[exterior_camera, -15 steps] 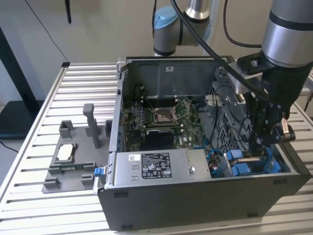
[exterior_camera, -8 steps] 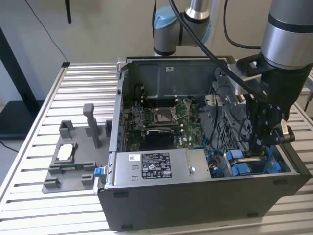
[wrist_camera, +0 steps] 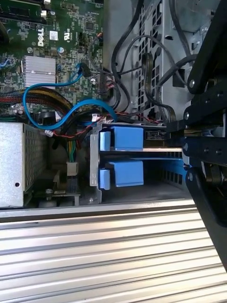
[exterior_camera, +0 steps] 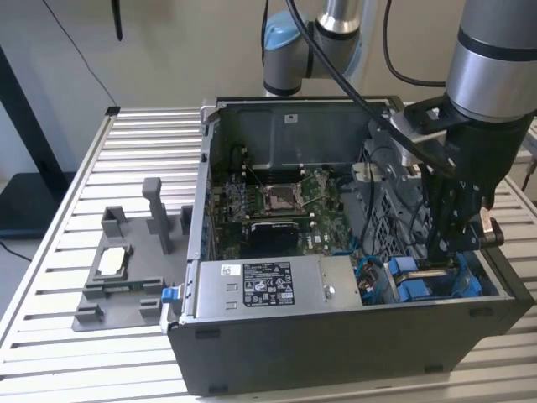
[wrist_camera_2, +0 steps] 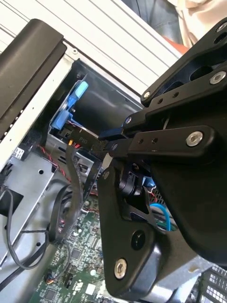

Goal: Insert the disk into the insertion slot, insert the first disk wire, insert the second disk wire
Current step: 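Insert the second disk wire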

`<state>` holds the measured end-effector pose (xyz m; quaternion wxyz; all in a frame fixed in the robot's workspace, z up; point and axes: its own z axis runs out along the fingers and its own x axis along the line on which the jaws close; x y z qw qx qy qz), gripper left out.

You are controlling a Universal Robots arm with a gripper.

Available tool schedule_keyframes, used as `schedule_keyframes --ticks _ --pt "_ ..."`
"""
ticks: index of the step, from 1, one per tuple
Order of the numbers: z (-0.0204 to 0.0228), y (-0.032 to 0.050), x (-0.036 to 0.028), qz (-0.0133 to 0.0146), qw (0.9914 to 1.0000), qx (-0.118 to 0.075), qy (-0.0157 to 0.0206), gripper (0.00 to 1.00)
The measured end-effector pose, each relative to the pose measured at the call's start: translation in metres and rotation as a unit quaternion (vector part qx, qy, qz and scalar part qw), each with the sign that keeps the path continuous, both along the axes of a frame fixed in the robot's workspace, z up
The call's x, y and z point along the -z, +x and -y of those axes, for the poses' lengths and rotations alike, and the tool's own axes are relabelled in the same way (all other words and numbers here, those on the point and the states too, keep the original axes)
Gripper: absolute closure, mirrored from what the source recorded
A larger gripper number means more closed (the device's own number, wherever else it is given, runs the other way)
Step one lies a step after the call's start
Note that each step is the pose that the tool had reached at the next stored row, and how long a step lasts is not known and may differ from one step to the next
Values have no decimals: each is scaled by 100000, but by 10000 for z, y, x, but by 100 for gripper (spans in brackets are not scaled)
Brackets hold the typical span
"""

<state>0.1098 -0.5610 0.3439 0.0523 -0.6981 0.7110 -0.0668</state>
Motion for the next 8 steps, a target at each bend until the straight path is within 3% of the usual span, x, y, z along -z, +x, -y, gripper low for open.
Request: schedule_keyframes --ticks 8 --pt "-13 -1 22 183 99999 401 158 84"
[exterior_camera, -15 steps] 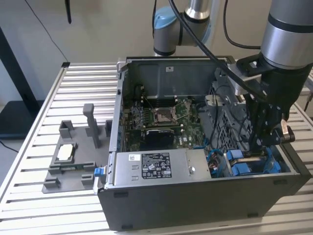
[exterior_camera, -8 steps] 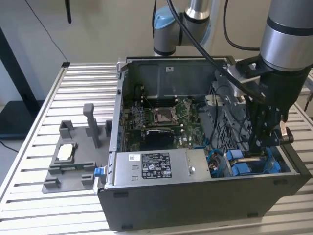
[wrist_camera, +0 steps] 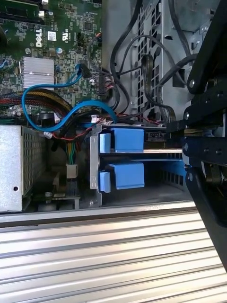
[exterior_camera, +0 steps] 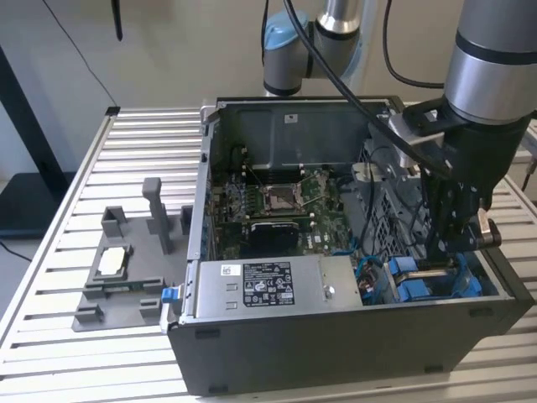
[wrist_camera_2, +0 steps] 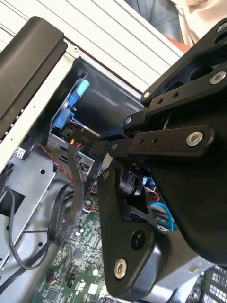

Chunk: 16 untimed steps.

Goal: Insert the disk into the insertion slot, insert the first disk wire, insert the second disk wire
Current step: 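Insert the second disk wire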

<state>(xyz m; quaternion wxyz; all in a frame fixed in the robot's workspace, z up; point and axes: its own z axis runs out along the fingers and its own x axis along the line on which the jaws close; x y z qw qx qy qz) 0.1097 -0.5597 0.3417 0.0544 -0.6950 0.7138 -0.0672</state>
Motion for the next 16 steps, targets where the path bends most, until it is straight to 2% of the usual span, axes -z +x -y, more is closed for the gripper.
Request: schedule_keyframes --ticks 5,11,16 --pt "-15 0 11 121 100000 145 104 84" --pt "-16 -1 33 377 99999 165 103 84" --pt "-15 -1 64 476 99999 163 75 84"
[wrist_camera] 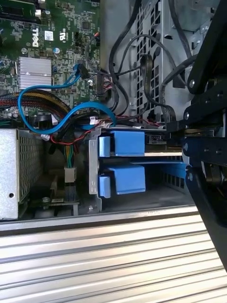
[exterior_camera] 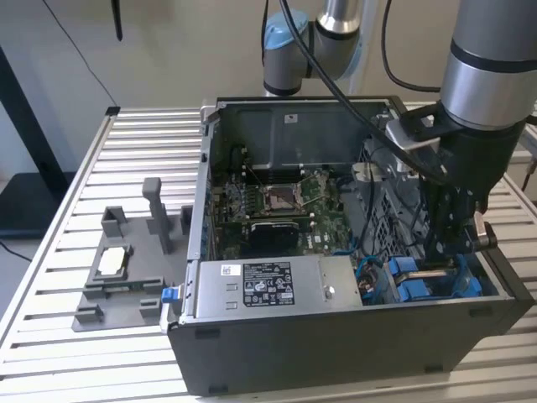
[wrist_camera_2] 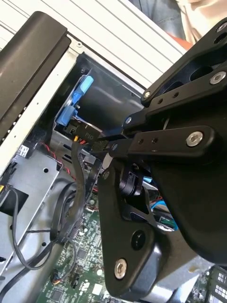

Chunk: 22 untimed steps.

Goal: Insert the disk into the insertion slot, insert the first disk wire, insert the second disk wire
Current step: 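Insert the second disk wire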

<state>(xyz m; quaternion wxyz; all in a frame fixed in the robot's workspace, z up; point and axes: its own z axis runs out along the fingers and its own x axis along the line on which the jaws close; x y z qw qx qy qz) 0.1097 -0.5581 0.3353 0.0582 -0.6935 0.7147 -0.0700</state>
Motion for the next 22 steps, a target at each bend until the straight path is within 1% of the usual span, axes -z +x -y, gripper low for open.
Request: schedule_keyframes --ticks 15,16,17,22 --pt "0 0 13 3 100000 4 40 84" --pt "-1 0 16 7 100000 0 80 82" --pt "-1 0 18 6 100000 1 81 76" --pt "0 0 -1 6 100000 1 60 76"
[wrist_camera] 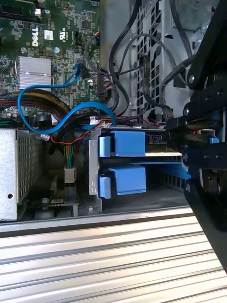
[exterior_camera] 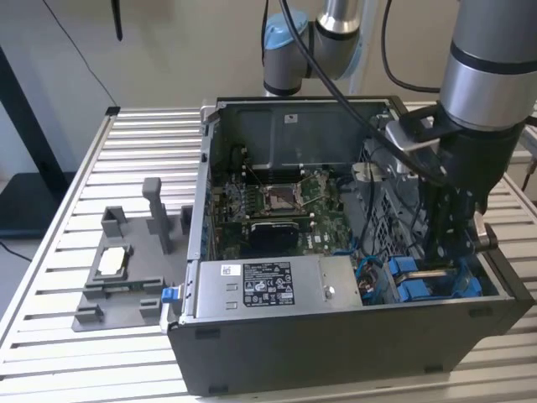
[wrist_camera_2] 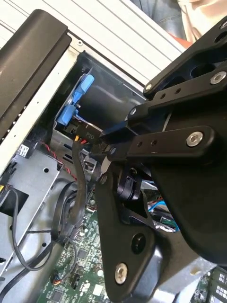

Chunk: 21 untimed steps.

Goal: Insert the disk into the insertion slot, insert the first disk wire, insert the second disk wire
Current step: 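Insert the second disk wire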

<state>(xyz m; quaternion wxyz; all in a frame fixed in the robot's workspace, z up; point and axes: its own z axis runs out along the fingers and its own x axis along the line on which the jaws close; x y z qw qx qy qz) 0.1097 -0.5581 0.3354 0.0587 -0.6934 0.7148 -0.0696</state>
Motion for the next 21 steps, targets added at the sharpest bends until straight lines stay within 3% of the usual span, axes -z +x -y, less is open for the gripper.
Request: schedule_keyframes --ticks 14,16,17,21 --pt "2 0 -3 -2 100000 0 -21 76" --pt "2 0 -4 -1 100000 2 -33 78" --pt "2 0 -4 1 100000 2 -28 84" --pt "0 0 -4 2 100000 14 -31 84"
